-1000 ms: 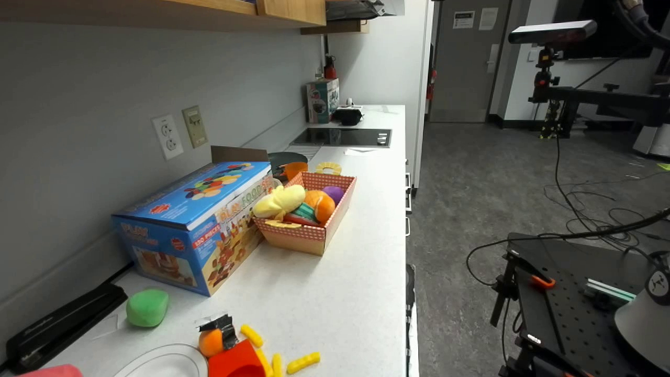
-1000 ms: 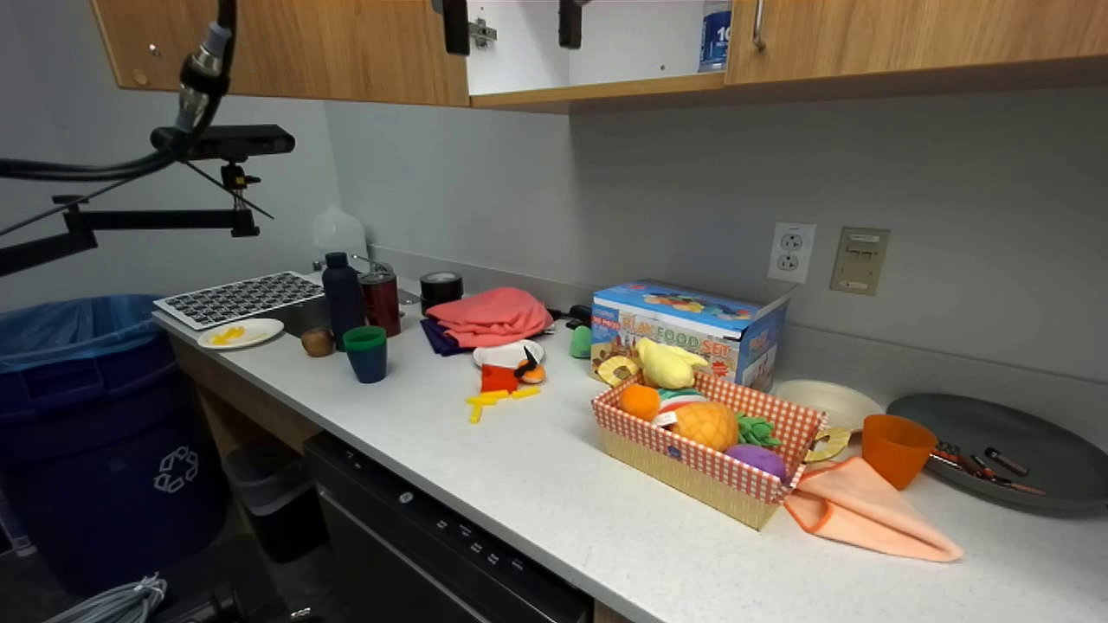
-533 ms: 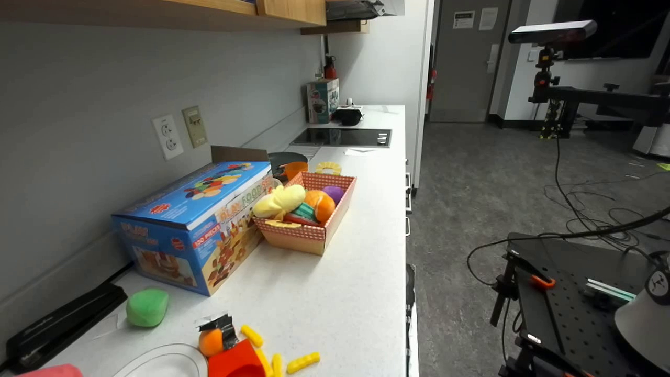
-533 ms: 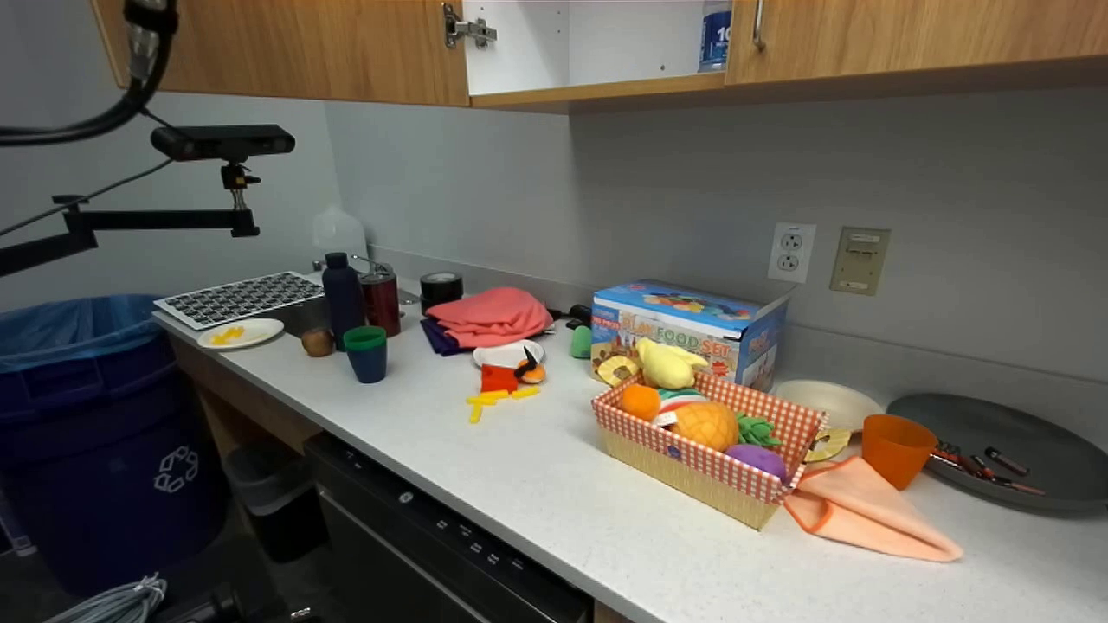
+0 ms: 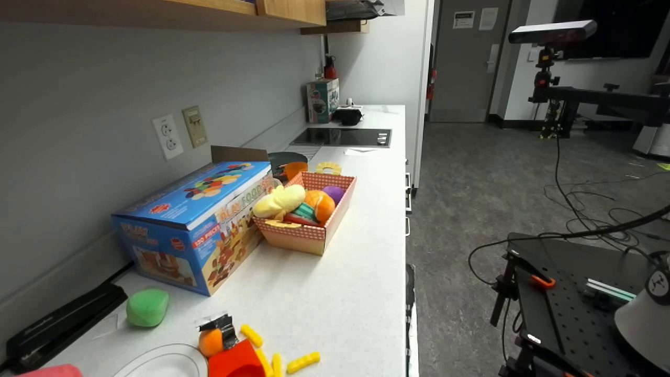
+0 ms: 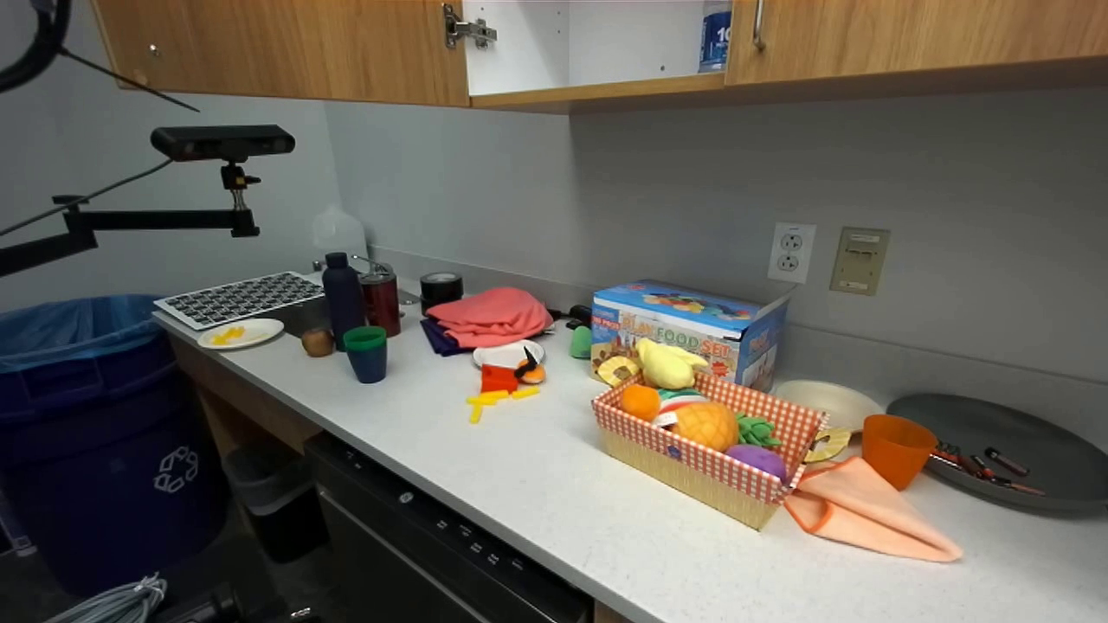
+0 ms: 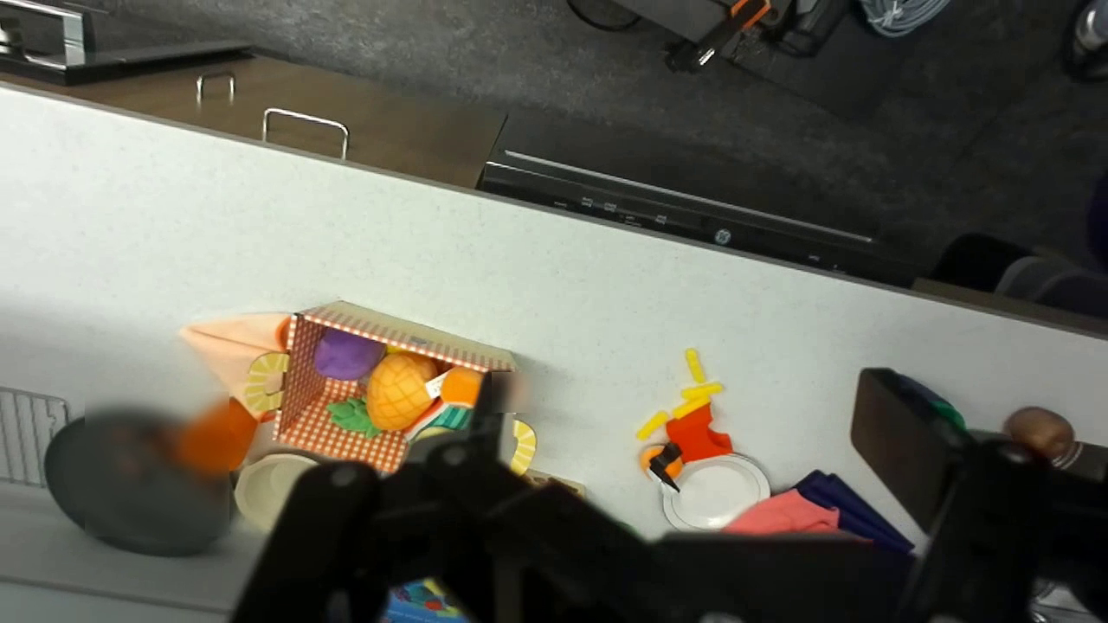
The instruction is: Pick up the banana plush toy from the basket and put it inside the open upper cabinet
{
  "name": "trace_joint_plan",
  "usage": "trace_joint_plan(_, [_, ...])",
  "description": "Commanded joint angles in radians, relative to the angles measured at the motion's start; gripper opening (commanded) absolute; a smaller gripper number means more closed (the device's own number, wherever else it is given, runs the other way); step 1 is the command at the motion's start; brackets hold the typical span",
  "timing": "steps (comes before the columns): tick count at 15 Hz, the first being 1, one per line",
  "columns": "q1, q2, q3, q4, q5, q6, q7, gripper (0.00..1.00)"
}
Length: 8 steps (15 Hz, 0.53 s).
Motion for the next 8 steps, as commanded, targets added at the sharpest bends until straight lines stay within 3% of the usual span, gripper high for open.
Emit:
trace_joint_plan(1, [0.031, -0.087, -0.01, -0.022, -0.001, -0.044, 0.025, 1.0])
trace_joint_plan(8, [0.037, -0.087, -0.014, -0.006, -0.014, -0.047, 0.027, 1.0])
